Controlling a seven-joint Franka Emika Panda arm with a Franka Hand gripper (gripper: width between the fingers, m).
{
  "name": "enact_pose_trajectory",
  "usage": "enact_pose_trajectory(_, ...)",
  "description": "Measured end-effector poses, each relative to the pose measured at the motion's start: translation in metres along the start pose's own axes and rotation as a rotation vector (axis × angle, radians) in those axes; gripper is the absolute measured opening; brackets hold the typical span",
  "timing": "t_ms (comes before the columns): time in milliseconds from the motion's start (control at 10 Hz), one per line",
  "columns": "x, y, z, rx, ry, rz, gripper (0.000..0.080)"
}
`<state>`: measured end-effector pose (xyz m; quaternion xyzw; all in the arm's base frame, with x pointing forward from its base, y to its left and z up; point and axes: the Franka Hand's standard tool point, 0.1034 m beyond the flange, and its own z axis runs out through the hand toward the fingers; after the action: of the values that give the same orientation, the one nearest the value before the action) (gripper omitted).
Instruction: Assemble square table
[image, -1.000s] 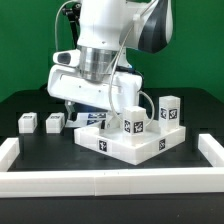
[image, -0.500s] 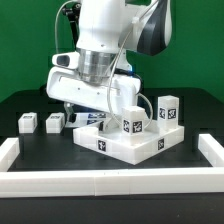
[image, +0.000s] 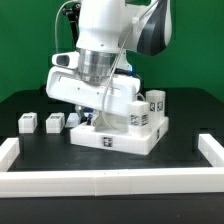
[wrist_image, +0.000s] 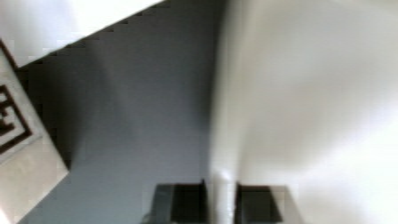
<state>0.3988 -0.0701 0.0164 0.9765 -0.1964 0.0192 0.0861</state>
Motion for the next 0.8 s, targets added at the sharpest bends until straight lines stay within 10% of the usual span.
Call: enact_pose_trajectory(800, 0.0029, -0.001, -0.0011, 0.0, 0.011, -0.032, 0.0065)
